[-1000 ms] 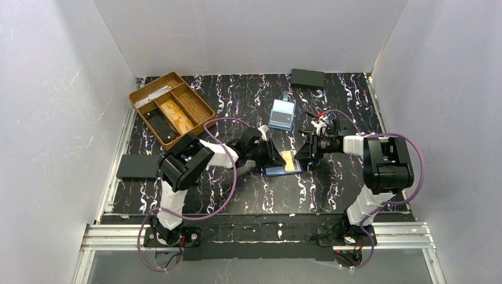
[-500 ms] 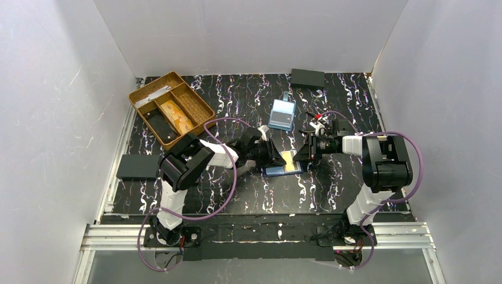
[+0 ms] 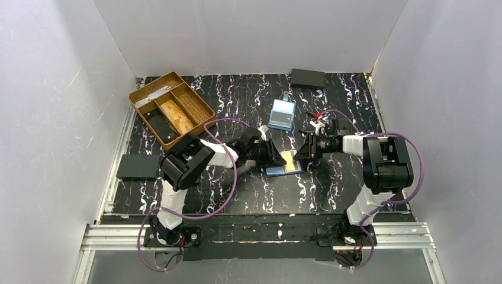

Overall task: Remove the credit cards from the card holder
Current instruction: Remove the credit card from the card holder.

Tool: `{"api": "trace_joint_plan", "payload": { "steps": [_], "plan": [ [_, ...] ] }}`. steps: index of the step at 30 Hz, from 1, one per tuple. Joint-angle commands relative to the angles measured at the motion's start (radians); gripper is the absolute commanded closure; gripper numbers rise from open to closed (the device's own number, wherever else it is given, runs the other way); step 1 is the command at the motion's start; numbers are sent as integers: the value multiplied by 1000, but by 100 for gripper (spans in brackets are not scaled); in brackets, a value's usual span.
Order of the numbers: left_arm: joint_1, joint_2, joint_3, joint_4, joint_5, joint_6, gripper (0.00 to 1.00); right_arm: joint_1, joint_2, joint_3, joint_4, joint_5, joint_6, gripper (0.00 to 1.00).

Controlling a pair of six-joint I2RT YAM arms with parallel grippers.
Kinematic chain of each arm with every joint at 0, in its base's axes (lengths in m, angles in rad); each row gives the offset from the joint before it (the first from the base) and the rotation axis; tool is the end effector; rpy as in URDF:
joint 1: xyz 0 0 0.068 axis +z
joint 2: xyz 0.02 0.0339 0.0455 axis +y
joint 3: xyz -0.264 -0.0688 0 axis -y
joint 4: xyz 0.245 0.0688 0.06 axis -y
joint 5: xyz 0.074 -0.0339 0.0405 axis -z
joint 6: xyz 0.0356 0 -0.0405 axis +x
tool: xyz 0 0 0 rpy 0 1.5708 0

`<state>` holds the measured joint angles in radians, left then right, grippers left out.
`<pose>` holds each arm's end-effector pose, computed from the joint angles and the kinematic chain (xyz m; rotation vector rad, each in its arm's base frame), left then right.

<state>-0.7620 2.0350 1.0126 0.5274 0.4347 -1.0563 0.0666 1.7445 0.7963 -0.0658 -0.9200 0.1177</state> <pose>0.2867 -0.2943 0.1213 -0.0390 2.4145 -1.4518 0.3052 0.0487 0.1284 -0.2785 2.4086 1.2475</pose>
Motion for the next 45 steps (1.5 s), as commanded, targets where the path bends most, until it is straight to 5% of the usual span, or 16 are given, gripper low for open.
{"api": "trace_joint_plan", "payload": {
  "steps": [1,23,45],
  "plan": [
    [2,19,-5,-54,-16,16,72,-11,-51,15,0,29,-29,69],
    [2,24,-10,-44,-10,6,70,-1,16,26,-57,57,-58,69],
    [3,43,-17,1,12,-37,69,19,117,33,-40,-71,-1,68]
  ]
}}
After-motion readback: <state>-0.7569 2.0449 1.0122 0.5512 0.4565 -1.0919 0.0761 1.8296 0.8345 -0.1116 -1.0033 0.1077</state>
